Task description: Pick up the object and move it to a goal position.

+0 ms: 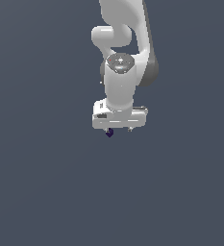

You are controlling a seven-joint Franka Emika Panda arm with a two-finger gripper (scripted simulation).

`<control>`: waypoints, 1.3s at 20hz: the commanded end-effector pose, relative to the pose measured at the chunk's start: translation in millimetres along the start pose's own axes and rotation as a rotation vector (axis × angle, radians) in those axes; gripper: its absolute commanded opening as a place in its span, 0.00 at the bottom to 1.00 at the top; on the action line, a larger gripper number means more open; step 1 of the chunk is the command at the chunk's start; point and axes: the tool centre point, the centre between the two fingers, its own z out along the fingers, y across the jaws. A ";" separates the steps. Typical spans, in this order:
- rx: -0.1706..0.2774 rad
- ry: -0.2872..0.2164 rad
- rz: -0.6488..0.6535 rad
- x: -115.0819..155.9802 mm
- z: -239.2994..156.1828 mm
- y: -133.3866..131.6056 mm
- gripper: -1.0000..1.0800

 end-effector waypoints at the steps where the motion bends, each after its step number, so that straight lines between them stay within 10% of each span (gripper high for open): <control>1: 0.000 0.000 0.000 0.0 0.0 0.0 0.96; 26: 0.002 0.005 0.202 -14.7 18.5 32.6 0.96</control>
